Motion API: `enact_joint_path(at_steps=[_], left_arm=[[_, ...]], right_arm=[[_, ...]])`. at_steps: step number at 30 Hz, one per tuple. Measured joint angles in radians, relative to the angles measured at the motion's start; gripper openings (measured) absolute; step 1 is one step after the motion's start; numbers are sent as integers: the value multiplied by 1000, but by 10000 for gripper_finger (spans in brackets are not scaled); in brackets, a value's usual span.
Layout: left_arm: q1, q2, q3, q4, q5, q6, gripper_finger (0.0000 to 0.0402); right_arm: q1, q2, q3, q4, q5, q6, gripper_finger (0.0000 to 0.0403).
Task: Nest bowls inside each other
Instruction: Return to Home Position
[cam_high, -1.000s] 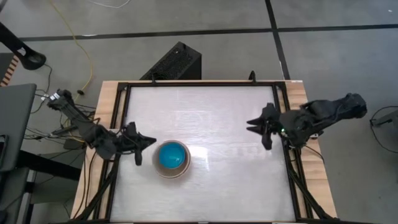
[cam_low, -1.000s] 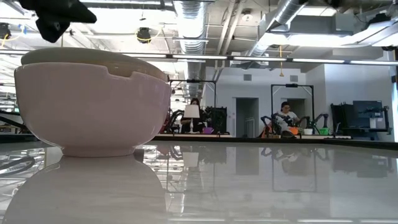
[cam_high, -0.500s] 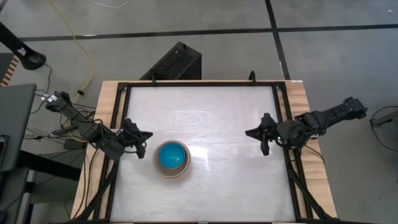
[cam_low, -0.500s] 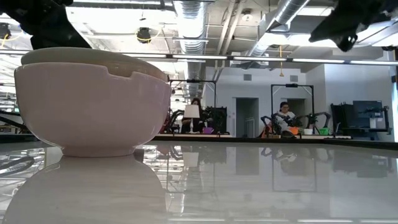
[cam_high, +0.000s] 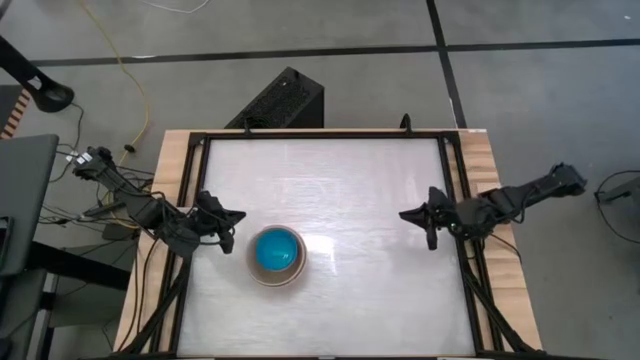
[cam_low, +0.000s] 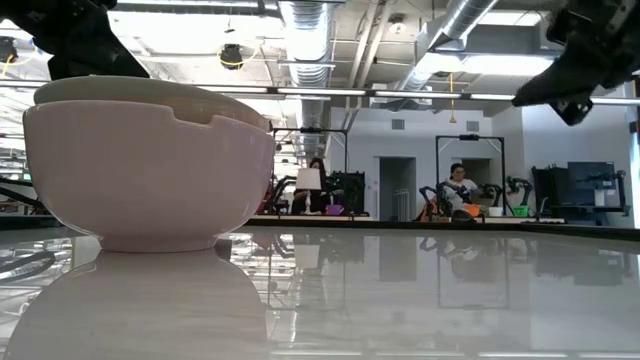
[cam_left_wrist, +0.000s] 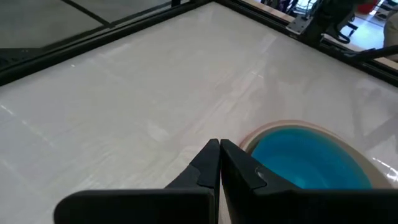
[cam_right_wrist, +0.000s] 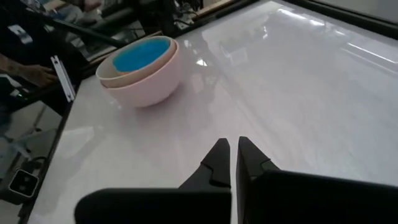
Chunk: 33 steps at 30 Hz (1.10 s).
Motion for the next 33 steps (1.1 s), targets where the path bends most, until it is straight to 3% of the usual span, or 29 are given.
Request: enact_joint_path(at_steps=[7, 14, 18, 33], left_arm=[[0, -1, -12, 15, -1, -3, 0], [9, -51, -119, 131, 1, -1, 0], [35, -106, -170, 142, -1, 13, 0], [128, -521, -432, 144, 11, 119, 0]], right_arm=[[0, -124, -111, 4, 1, 7, 0], [0, -269, -252, -4, -4, 41, 0], [0, -306, -259, -5, -6, 3, 0], [-20, -310, -259, -19, -29, -38, 0]])
